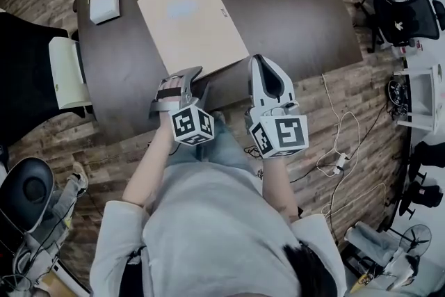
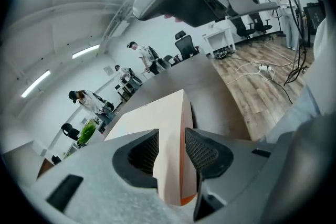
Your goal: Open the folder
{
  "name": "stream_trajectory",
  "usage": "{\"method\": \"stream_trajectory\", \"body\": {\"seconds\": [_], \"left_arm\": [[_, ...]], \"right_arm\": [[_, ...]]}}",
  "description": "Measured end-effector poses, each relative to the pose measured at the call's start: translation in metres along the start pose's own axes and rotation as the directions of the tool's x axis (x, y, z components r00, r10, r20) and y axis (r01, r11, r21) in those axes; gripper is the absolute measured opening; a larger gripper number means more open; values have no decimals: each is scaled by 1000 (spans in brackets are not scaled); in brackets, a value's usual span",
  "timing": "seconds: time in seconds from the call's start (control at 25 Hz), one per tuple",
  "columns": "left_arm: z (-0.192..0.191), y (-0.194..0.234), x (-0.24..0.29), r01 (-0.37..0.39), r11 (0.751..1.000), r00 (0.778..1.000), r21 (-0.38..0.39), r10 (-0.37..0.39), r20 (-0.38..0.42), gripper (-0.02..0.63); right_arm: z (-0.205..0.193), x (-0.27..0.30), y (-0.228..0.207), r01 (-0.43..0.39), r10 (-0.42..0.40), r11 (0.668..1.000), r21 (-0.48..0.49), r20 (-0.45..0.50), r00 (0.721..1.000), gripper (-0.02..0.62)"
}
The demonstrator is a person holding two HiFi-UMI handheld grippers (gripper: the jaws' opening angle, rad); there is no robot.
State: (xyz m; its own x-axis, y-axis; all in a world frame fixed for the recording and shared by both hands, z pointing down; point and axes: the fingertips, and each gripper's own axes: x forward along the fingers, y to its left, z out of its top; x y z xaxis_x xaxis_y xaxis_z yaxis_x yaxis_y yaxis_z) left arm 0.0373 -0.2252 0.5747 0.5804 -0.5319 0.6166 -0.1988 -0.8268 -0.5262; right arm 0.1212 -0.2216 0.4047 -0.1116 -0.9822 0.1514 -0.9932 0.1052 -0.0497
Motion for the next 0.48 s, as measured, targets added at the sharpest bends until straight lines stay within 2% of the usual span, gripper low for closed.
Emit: {"method": "stream_trajectory", "body": {"seconds": [0.2, 0.48], "left_arm": [[-3, 3, 9, -50, 999, 997, -4, 50, -55, 138], [-1, 9, 9, -130, 991, 989, -16, 128, -76, 138]], "right_arm": [[1, 4, -6, -43, 43, 999, -10, -14, 999, 17], [-2, 9, -14, -87, 86, 996, -15, -30, 996, 17]]}}
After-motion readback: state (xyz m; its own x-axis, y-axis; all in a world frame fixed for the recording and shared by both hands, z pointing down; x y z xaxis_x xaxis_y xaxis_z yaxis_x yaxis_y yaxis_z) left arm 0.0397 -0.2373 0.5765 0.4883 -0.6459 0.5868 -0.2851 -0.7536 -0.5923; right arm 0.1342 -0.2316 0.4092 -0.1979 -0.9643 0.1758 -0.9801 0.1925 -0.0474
